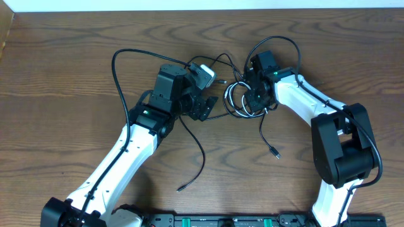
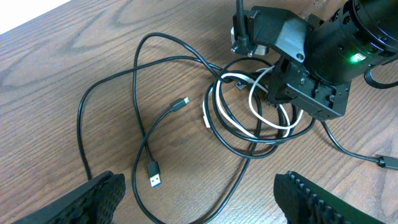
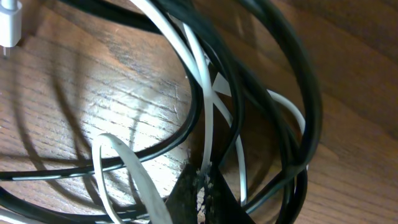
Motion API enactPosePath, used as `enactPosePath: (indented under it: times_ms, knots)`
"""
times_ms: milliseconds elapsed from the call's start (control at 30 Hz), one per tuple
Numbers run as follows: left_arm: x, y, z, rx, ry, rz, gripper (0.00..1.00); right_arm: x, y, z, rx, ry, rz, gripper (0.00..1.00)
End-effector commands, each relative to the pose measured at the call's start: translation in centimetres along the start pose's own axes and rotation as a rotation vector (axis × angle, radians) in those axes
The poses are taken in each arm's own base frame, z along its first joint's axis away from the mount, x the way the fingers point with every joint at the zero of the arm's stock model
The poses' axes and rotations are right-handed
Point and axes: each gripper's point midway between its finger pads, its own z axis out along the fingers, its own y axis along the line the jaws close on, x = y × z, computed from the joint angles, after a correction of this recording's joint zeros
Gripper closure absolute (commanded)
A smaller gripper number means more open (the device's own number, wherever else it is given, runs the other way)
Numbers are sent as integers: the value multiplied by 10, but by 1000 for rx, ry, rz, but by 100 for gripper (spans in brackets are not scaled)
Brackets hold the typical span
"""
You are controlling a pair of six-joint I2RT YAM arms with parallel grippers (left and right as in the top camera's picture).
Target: Untangle cables
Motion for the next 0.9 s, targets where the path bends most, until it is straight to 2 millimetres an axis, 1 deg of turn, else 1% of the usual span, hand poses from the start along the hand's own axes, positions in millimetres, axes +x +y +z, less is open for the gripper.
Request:
enactPosePath:
  times_ms: [0,133,267,433,567,667,767,867]
  knots:
    - [-1,1,0,-4,-1,14,18,8,4,-1,-11,34,22,99]
    - [-1,1,0,-6,0,14,18,7,5,-15,-12,56,23,99]
    - [-1,1,0,-6,0,14,18,-7,6,-42,-12,37,22,99]
    - [-1,1,0,-6,0,14,18,-28,7,-92,-10,-26,19,99]
    - [-1,1,0,-6,1,14,18,-46,9,-136,-7,-121,13,99]
    - [-1,1,0,-6,1,14,18,-56,7,-165,10,-197,10,99]
    - [-1,1,0,-6,1,13,18,-60,3,-194,44,-264,12,99]
    - [-1,1,0,-5,1,13,18,-60,0,-216,66,-318,14,99]
